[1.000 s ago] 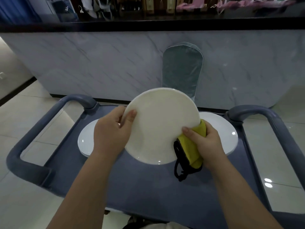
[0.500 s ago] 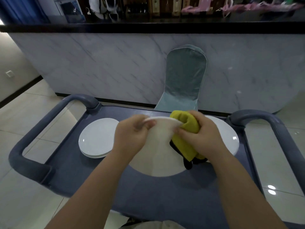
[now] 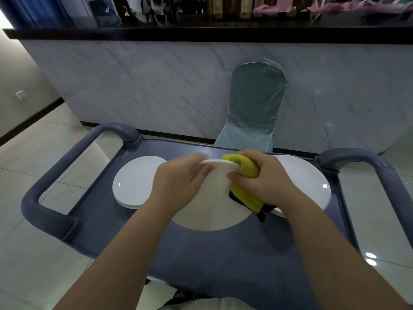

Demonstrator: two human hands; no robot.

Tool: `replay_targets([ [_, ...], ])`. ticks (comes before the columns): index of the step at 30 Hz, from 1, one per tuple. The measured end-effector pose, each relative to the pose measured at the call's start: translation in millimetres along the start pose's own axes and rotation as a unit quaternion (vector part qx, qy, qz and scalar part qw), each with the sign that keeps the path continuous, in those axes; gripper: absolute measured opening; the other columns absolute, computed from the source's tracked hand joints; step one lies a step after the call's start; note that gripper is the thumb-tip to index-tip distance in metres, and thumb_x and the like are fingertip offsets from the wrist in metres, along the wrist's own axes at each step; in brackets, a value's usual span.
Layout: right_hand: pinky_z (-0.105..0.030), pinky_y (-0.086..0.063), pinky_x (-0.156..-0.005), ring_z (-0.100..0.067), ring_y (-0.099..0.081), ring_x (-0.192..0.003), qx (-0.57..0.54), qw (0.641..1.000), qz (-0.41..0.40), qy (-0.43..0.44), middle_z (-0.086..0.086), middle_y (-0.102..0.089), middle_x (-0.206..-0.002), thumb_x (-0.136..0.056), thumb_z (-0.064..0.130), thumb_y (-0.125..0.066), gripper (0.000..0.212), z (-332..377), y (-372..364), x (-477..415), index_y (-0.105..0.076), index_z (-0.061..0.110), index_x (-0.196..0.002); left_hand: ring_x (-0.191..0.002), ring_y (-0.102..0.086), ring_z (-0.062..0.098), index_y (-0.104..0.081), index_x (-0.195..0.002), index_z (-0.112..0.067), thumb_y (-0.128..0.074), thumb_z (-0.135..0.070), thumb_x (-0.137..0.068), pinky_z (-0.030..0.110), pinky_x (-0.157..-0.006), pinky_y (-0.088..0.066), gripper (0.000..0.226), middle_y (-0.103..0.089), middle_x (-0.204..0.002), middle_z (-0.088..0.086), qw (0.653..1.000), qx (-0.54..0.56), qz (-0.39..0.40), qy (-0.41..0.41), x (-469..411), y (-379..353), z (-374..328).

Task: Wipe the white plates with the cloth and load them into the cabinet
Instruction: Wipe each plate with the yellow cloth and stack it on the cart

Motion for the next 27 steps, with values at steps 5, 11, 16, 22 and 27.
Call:
replay_targets([
  [5,-0.01,-0.049,-0.068,0.003,-0.064,-0.084,-0.148,0.986,-0.078,-0.008,0.023,-0.068,-0.091,-0.068,0.043,-0.08,0.031,18.0,24.0,-5.3,-0.064,0.049,-0.093,-0.058,-0.053,0.012,-0.068,-0.072,-0.017,-0.057,-0.045,-0.089,0.025,-0.053,-0.042,0.034,-0.06,-0.061,-0.004,0.966,0.192,-0.127,0.116,-1.0,17.0,14.8],
  [11,-0.045,-0.059,-0.079,-0.02,-0.071,-0.088,-0.333,0.893,-0.171,-0.249,0.004,-0.074,-0.091,-0.072,0.02,-0.084,0.026,-34.9,-29.0,30.1,-0.069,0.027,-0.093,-0.071,-0.058,0.006,-0.062,-0.079,-0.022,-0.049,-0.053,-0.095,0.025,-0.066,-0.047,0.037,-0.065,-0.077,-0.014,0.718,0.396,-0.223,0.527,66.5,-52.6,42.5],
  [16,-0.027,-0.051,-0.075,-0.006,-0.062,-0.082,-0.097,0.958,-0.244,-0.115,0.017,-0.067,-0.087,-0.079,0.033,-0.074,0.019,-39.1,-17.1,38.9,-0.063,0.038,-0.093,-0.092,-0.06,0.015,-0.055,-0.106,-0.019,-0.059,-0.055,-0.089,0.038,-0.089,-0.052,0.04,-0.062,-0.098,-0.002,0.626,0.5,0.024,0.598,86.0,-79.6,40.8],
  [22,-0.038,-0.05,-0.068,-0.027,-0.064,-0.079,0.145,0.937,-0.233,0.217,-0.008,-0.07,-0.097,-0.085,0.016,-0.074,0.026,-7.6,-41.7,49.6,-0.072,0.005,-0.108,-0.092,-0.072,0.034,-0.064,-0.103,0.004,-0.075,-0.034,-0.075,0.046,-0.073,-0.06,0.048,-0.072,-0.101,0.022,0.415,0.722,0.037,0.552,64.8,-48.3,15.9],
  [27,-0.039,-0.046,-0.085,-0.025,-0.061,-0.099,0.154,0.94,-0.164,0.256,-0.006,-0.066,-0.111,-0.087,0.031,-0.072,0.032,-14.1,-46.5,54.7,-0.068,0.015,-0.115,-0.081,-0.074,0.027,-0.057,-0.118,0.003,-0.05,-0.006,-0.093,0.038,-0.062,-0.062,0.027,-0.073,-0.098,0.018,0.429,0.731,0.0,0.53,63.7,-38.2,19.9],
])
Point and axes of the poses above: each hand's wrist, its own x-axis away from the middle knuckle, its own y-axis out of the back of the hand, z = x × y, the point moved 4 cm from there along -x, towards the middle knuckle
